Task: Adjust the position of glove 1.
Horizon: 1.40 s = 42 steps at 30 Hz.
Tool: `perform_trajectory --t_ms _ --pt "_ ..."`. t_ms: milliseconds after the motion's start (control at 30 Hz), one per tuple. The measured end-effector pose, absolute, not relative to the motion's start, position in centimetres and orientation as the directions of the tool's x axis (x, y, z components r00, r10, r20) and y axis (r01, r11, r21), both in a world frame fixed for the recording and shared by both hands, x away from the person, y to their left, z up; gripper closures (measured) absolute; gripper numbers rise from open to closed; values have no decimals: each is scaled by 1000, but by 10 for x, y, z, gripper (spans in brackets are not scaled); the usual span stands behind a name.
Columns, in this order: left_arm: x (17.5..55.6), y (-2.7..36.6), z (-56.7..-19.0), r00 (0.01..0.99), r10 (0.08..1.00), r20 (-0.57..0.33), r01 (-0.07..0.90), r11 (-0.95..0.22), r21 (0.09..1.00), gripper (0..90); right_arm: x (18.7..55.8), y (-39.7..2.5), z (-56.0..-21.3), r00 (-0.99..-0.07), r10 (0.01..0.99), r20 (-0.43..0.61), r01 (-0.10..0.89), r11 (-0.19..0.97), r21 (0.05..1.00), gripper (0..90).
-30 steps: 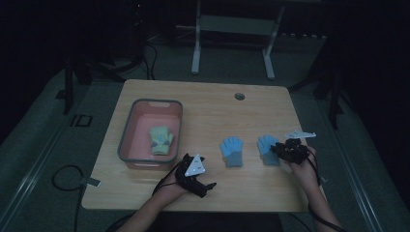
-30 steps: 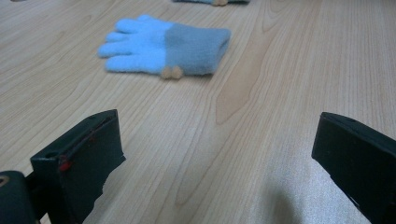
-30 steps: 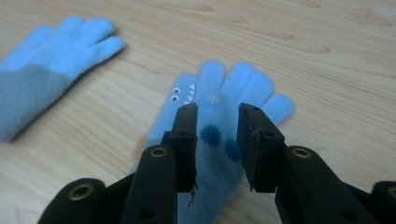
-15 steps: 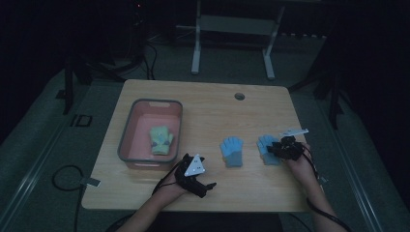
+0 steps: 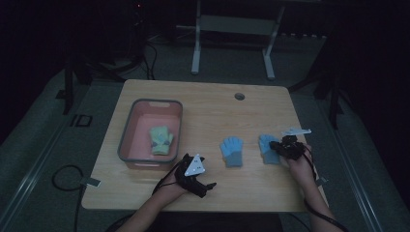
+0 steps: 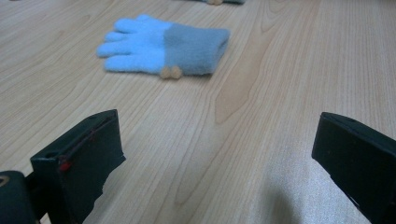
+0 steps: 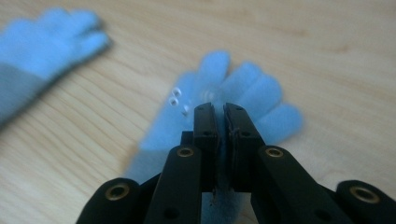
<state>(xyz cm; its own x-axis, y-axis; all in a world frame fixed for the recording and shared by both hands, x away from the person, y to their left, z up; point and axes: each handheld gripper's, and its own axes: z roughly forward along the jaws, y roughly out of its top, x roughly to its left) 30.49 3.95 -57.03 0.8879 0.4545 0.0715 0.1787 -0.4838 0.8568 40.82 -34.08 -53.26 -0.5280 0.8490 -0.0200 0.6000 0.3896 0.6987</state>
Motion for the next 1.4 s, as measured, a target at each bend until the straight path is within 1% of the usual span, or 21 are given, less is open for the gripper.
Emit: perform_trajectory --t_ms 133,167,200,233,300,367,467,500,933,1100,1400 --pt "305 39 -570 888 454 74 177 -485 856 21 399 -327 -508 -542 840 -34 560 391 731 847" --pt "305 39 -570 888 454 74 177 -485 856 21 399 -327 -508 -542 840 -34 560 391 731 847" --pt "305 39 -570 888 454 73 178 -485 856 21 394 -319 -495 -555 832 -31 537 386 750 847" --pt "305 39 -570 888 454 73 178 -485 856 21 394 -319 -495 -555 832 -31 537 386 750 847" --pt "305 39 -570 888 455 73 179 -486 856 21 389 -307 -479 -572 820 -14 513 371 774 847" --pt "305 39 -570 887 456 72 179 -485 856 21 386 -298 -472 -590 807 3 502 364 784 847" --pt "305 39 -570 887 456 73 178 -486 856 21 383 -287 -468 -609 793 2 487 373 790 846" --pt "305 39 -570 887 456 74 178 -485 856 21 382 -277 -467 -621 784 25 489 362 794 846" --pt "305 40 -570 889 453 76 174 -485 857 21 379 -220 -489 -675 733 84 511 384 769 844" --pt "305 40 -570 889 453 73 175 -482 859 21 384 -211 -505 -676 729 107 543 394 742 843" --pt "305 40 -570 889 453 73 175 -482 858 21 394 -211 -526 -652 753 87 572 413 709 838"
